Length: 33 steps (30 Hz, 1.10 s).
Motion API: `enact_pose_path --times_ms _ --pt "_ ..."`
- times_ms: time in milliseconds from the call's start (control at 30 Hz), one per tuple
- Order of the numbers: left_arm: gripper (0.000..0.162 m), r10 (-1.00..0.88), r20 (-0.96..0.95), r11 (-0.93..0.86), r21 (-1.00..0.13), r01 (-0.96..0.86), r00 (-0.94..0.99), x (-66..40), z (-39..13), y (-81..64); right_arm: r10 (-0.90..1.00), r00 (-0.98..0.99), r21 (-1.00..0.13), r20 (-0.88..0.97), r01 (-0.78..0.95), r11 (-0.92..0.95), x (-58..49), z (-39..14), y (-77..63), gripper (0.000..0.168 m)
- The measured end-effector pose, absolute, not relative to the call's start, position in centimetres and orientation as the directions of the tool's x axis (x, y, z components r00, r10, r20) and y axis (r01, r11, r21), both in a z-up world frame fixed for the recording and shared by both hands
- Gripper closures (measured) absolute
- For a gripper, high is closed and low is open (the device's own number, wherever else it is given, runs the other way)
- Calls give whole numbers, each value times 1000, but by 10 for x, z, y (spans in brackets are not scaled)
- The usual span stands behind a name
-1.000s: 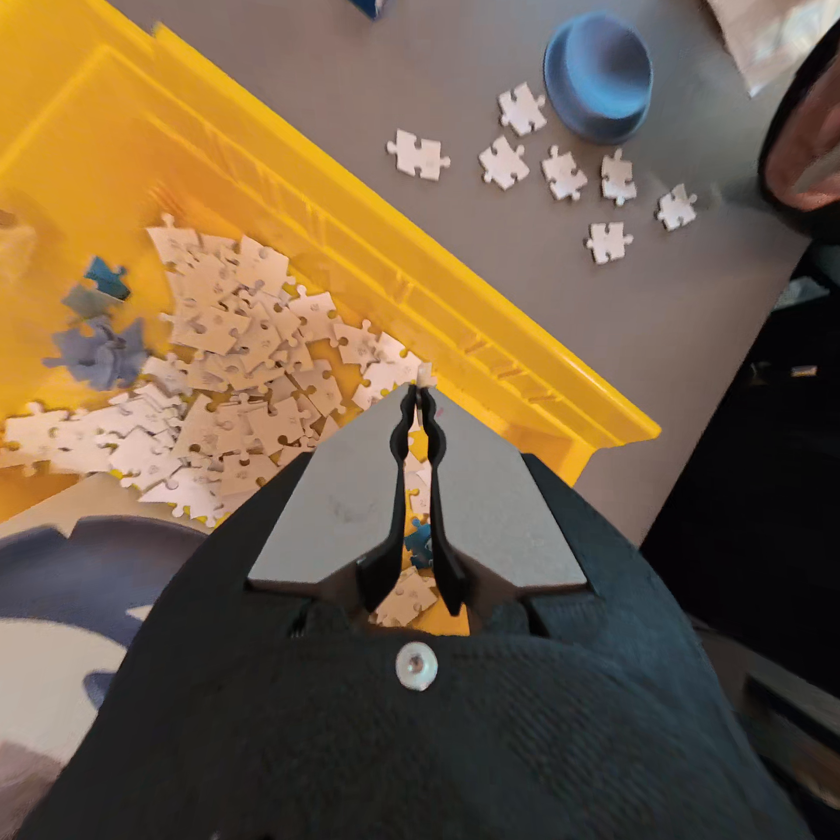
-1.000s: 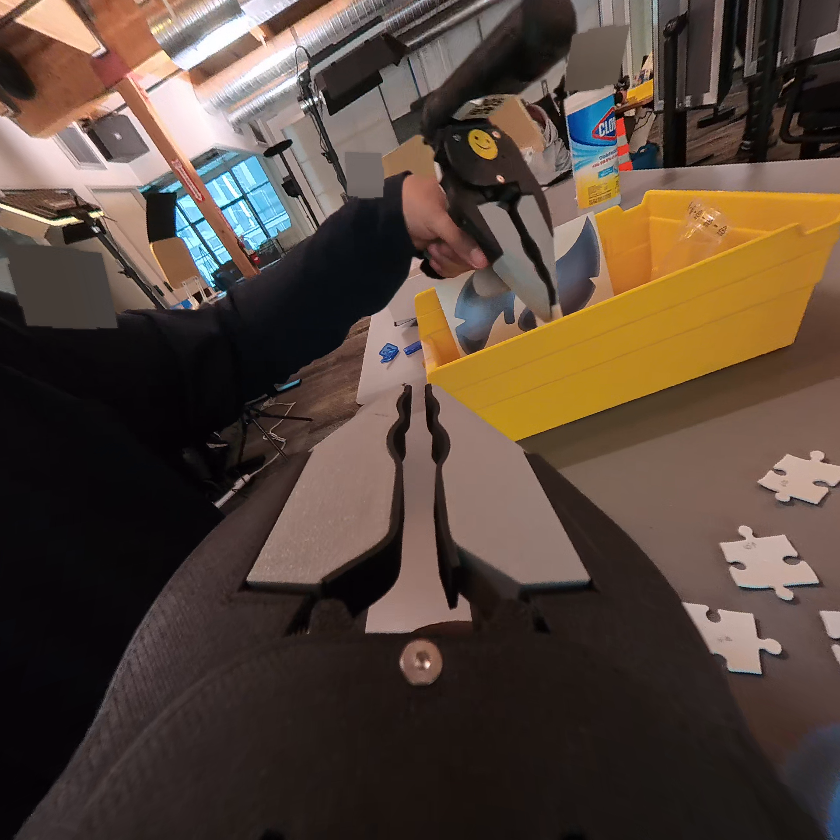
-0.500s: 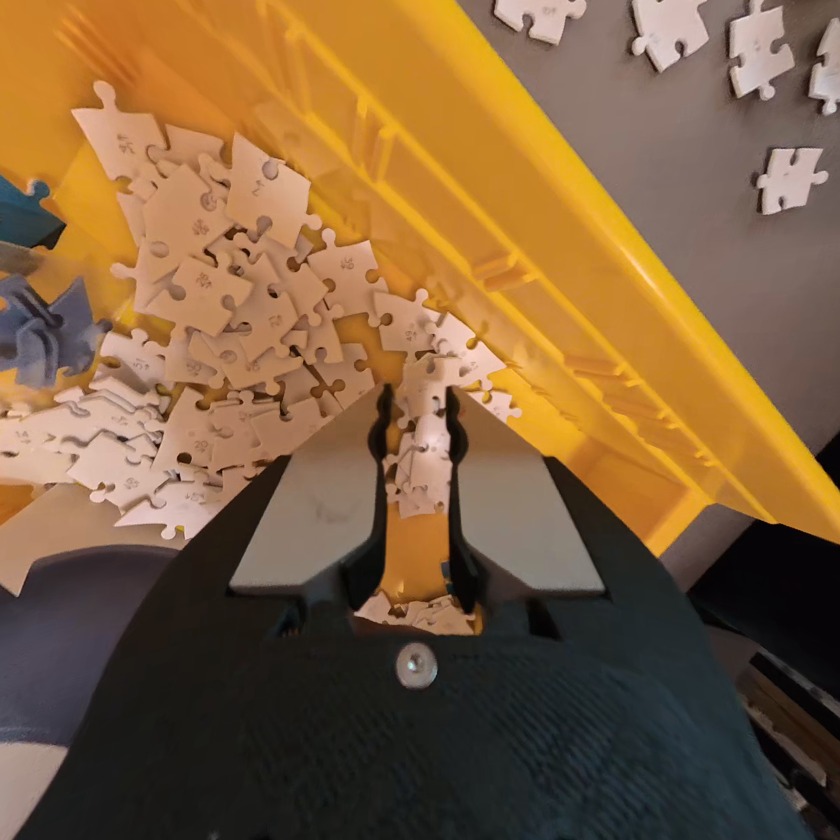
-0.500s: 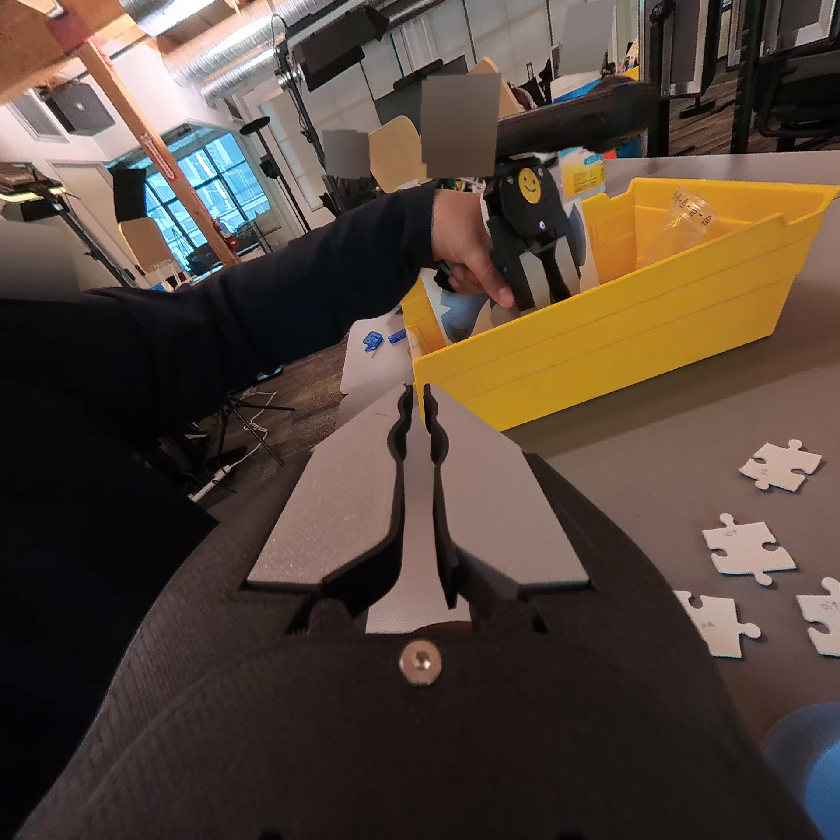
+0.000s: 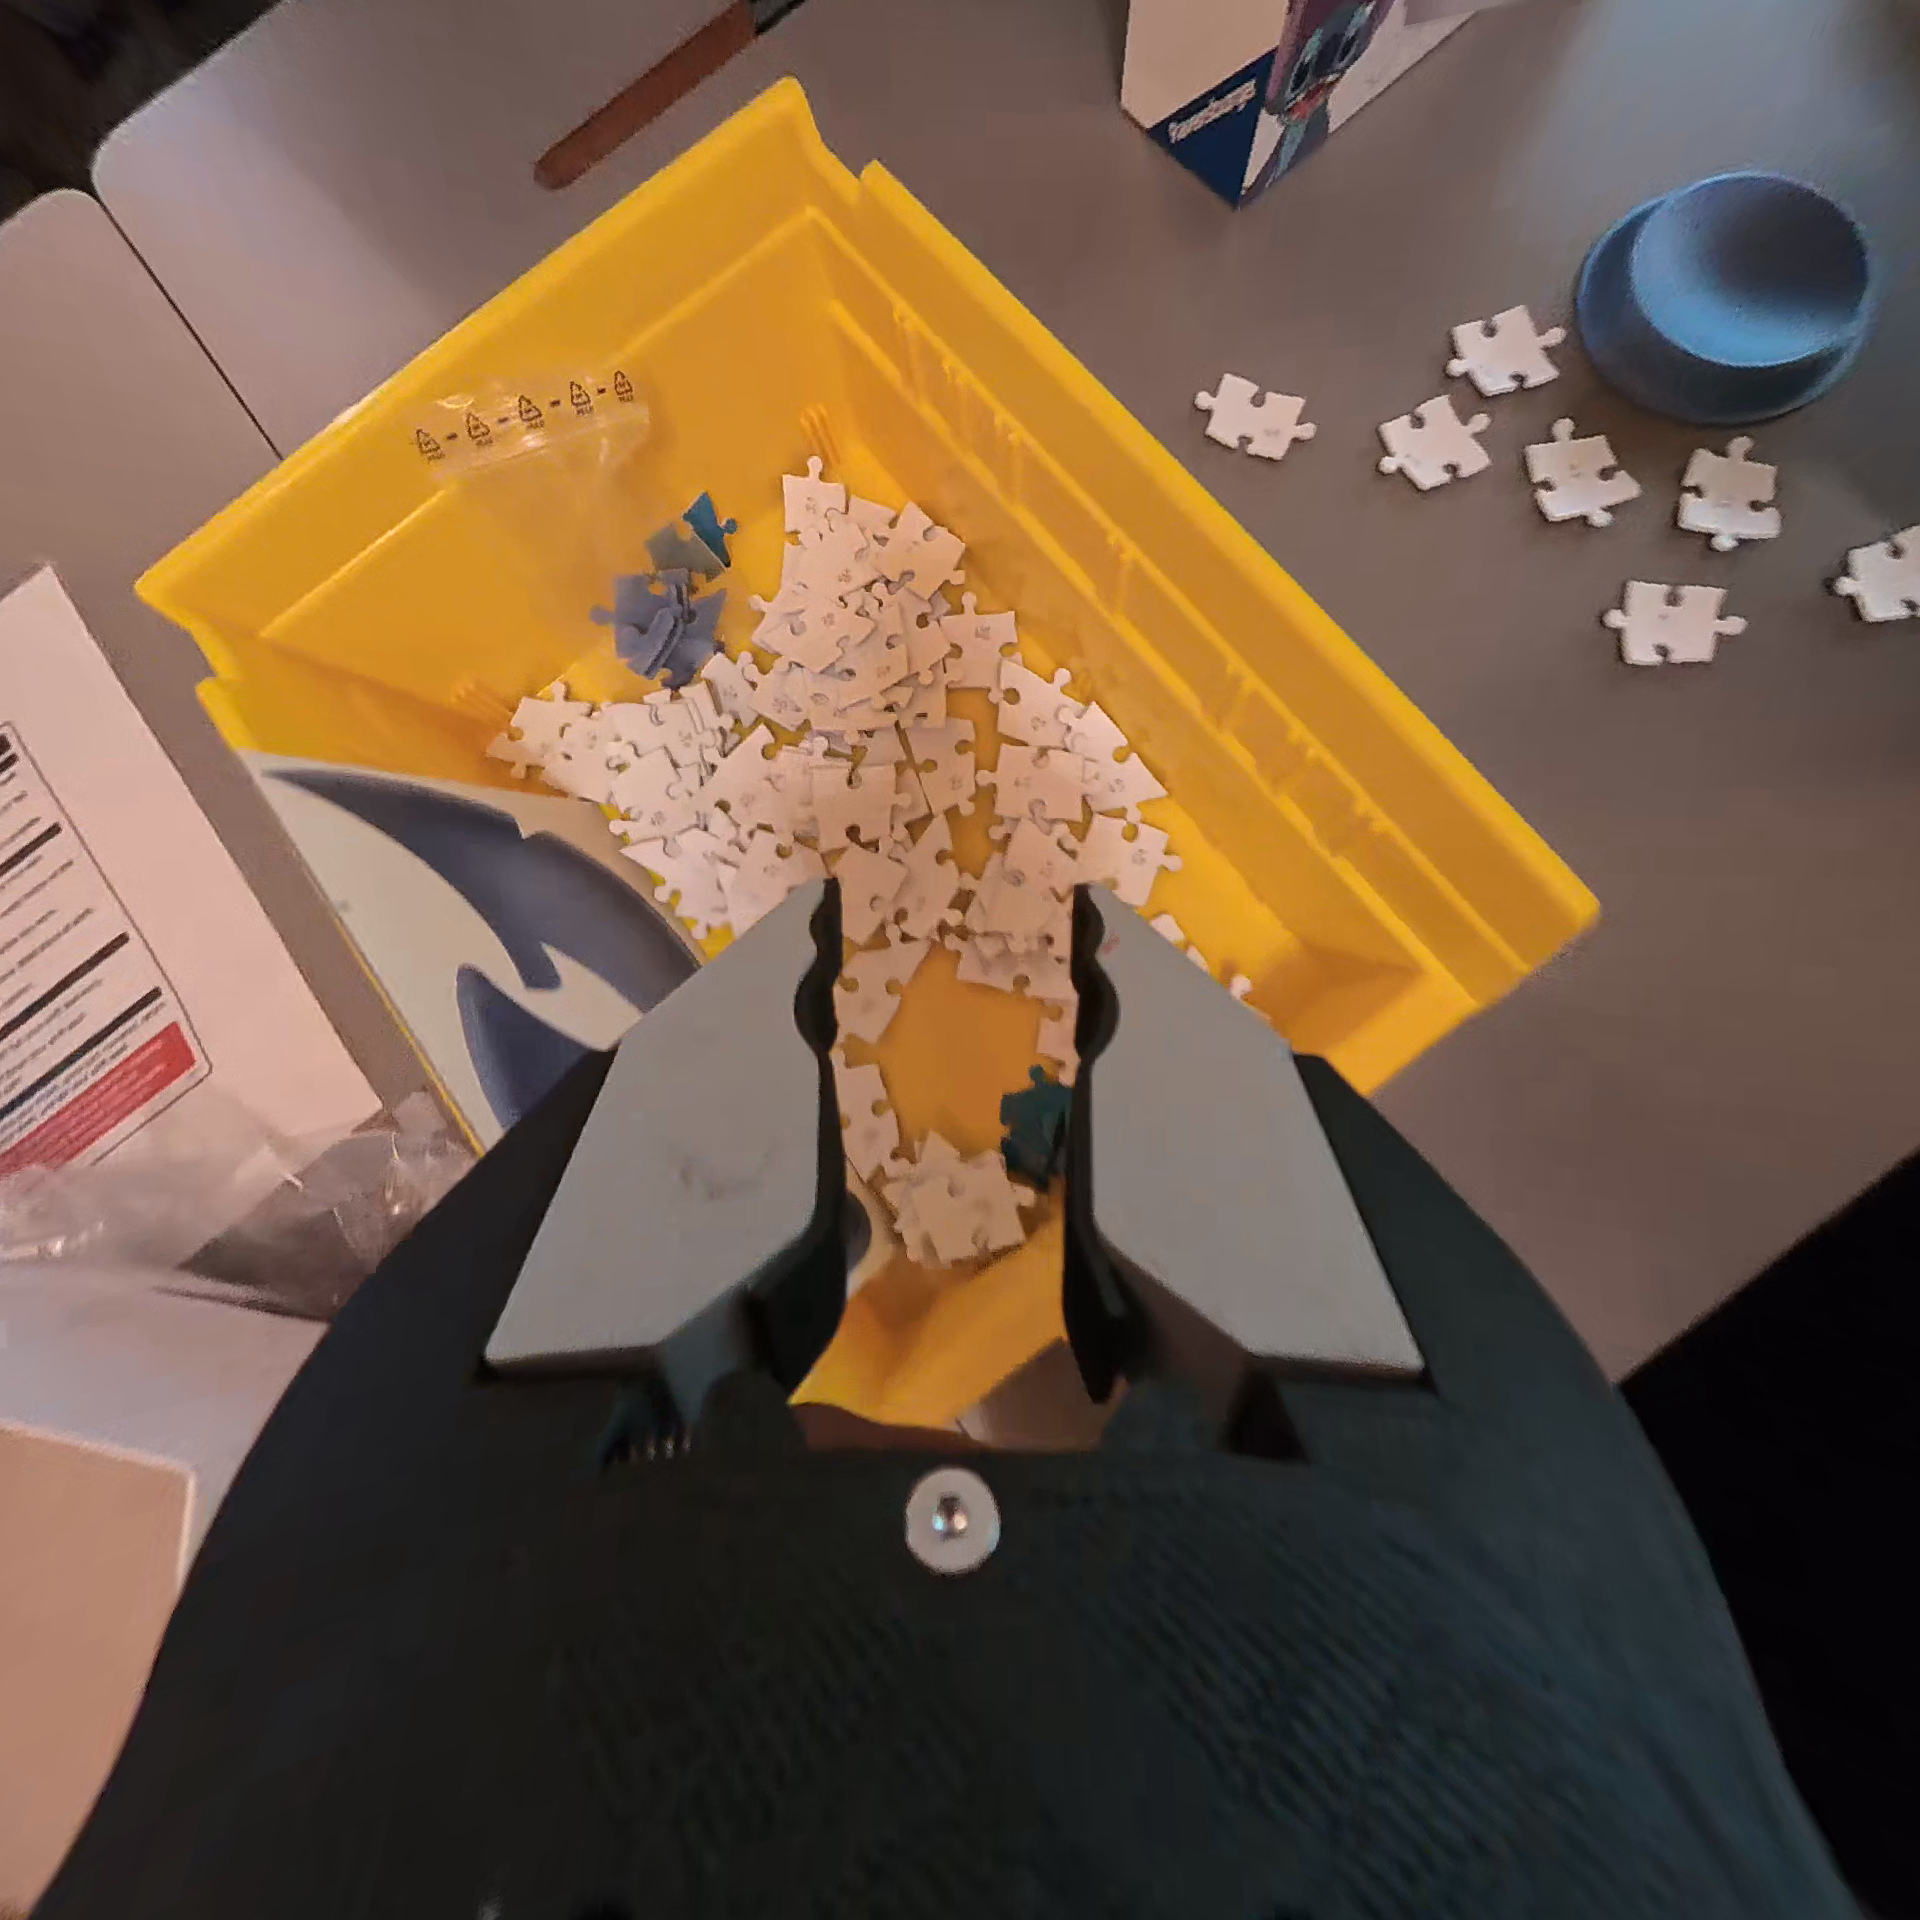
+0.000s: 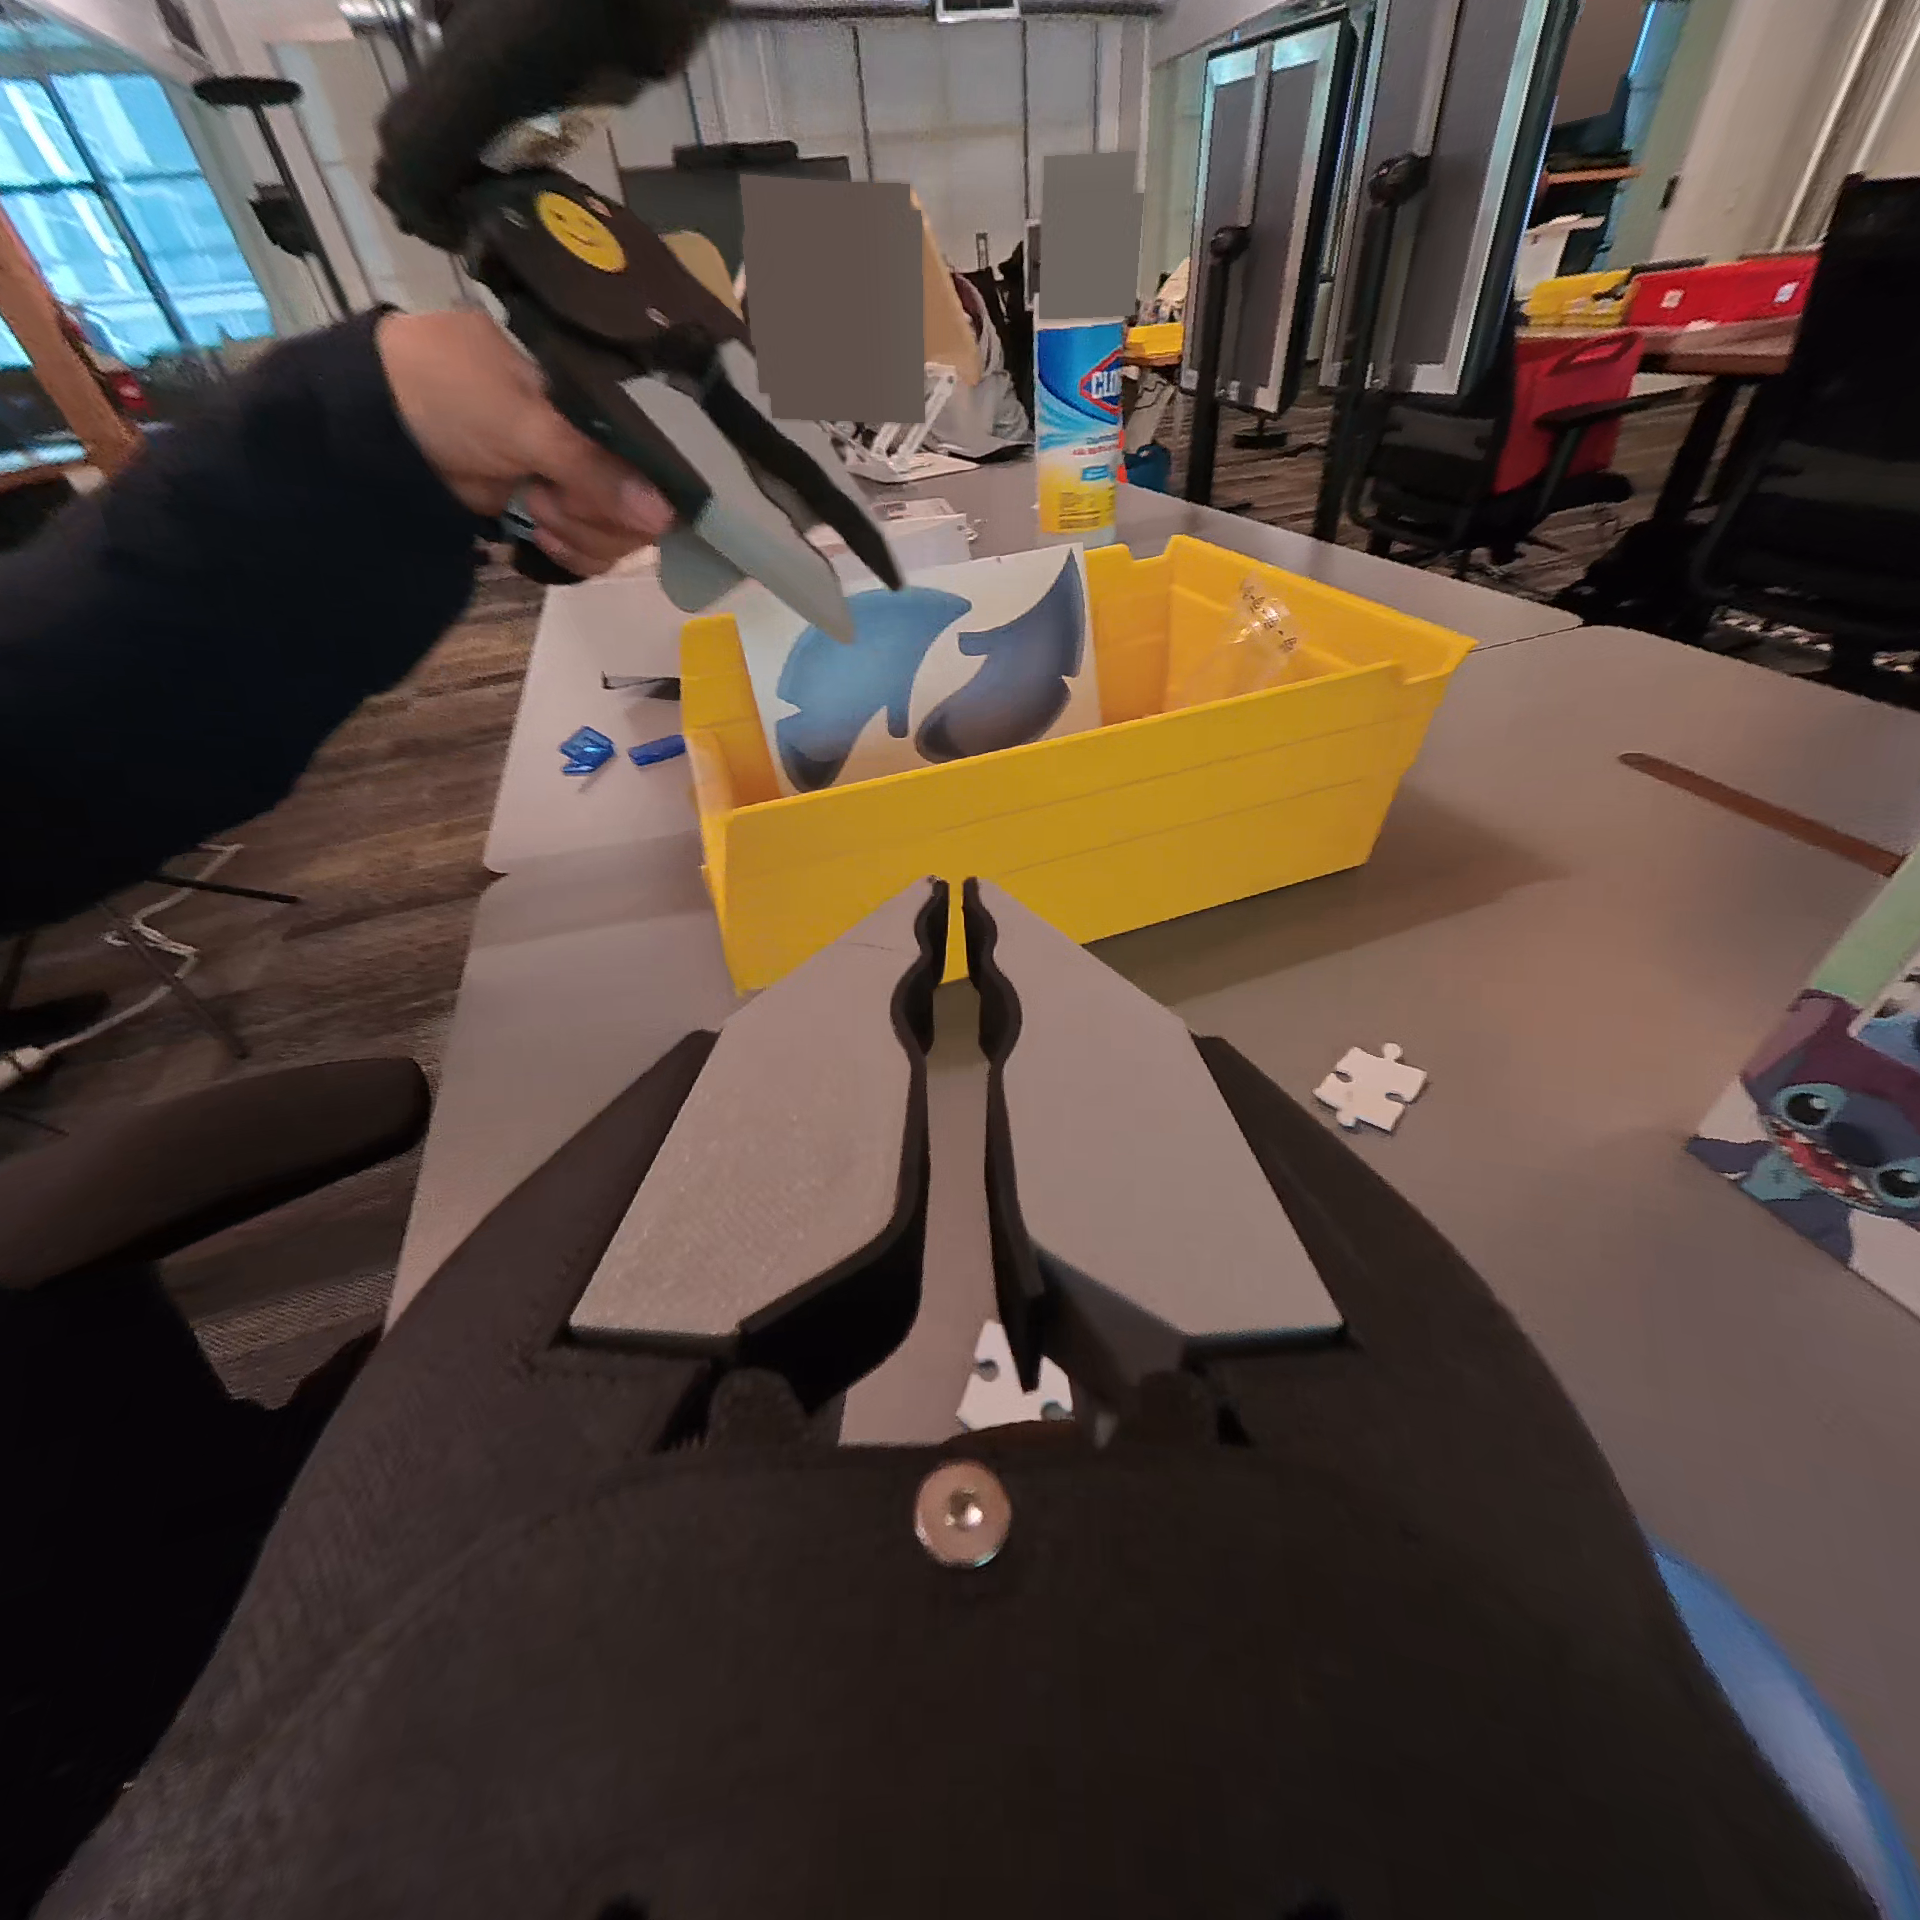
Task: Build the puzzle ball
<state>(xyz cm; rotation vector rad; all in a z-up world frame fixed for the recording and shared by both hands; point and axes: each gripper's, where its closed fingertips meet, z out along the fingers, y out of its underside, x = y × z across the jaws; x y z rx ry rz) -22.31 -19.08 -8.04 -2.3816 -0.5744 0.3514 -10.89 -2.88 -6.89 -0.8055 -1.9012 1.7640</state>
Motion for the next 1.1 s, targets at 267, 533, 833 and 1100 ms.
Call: enact_pose_path --times_ms 267,533,833,1100 --pt "118 506 -124 -682 -663 308 854 -192 -74 -217 682 -731 -990 12 88 112 -111 -77 -33 168" --pt "117 534 -112 -696 -621 361 838 -191 -91 -237 667 -745 -988 -26 119 94 -109 -80 -38 168" --pt "116 523 -166 -743 -569 352 836 -199 -108 -241 661 -750 -990 -31 112 81 -103 -72 -40 168" --pt "118 438 -45 -775 -525 352 898 -190 -125 -232 638 -769 -983 -27 135 121 -97 -80 -50 165"
